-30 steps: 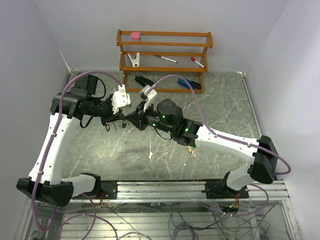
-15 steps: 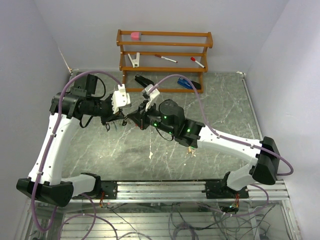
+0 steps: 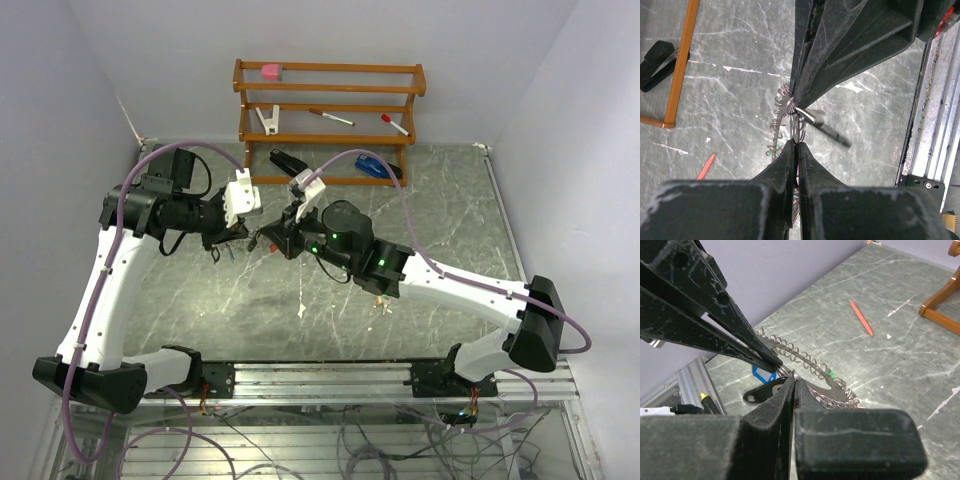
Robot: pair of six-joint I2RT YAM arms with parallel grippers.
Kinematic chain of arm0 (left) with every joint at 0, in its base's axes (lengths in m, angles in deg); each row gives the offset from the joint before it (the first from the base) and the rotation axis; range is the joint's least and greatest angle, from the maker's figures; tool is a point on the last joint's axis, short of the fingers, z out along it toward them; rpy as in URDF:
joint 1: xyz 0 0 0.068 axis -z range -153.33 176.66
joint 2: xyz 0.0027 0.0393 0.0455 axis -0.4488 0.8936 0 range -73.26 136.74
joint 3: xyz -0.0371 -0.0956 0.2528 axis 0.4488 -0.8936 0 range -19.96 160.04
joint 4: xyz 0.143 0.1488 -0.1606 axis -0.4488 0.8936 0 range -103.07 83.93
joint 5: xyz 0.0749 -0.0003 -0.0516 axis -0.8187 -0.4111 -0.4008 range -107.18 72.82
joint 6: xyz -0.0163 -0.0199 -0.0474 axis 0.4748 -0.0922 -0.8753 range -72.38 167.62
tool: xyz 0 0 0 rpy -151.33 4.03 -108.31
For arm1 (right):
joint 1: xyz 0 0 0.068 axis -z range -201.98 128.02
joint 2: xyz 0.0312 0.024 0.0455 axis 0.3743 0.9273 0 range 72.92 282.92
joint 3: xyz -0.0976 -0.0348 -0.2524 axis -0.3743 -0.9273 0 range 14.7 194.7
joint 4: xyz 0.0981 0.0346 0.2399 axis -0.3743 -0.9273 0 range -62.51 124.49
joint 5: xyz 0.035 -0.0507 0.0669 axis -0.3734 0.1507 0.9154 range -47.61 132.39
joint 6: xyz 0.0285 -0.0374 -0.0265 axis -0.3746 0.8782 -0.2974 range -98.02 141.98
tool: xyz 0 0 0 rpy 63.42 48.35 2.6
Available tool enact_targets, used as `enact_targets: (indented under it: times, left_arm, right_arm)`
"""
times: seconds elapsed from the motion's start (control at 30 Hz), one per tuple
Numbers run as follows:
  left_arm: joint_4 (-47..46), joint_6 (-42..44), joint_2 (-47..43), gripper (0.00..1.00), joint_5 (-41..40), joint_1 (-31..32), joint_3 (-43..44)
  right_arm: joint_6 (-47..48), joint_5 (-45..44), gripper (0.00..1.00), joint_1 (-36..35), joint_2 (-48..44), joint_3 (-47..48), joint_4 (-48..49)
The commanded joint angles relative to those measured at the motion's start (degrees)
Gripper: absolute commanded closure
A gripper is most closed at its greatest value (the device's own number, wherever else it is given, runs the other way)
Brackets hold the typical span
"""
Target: Put the keys on the keyring
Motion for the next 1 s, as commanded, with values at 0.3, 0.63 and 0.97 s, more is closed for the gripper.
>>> enact_targets:
  times: [0.3, 0.63, 0.97]
  left_arm:
    - [-1.01, 0.38, -0.96, 0.93, 2.31, 0.48, 2.65]
    - [-5.93, -3.45, -1.15, 0.93, -0.31, 0.48, 1.34]
    - [-8.16, -5.08, -0.52, 0.93, 0.72, 0.48, 1.64]
  right_arm:
    - [-0.32, -1.46, 1.0, 0.29, -3.0, -3.03, -0.74]
    - [0.86, 0.61, 1.0, 0.02, -7.91, -8.74, 5.24]
    - [2.05, 3.59, 1.0, -0.41, -7.43, -7.25, 5.61]
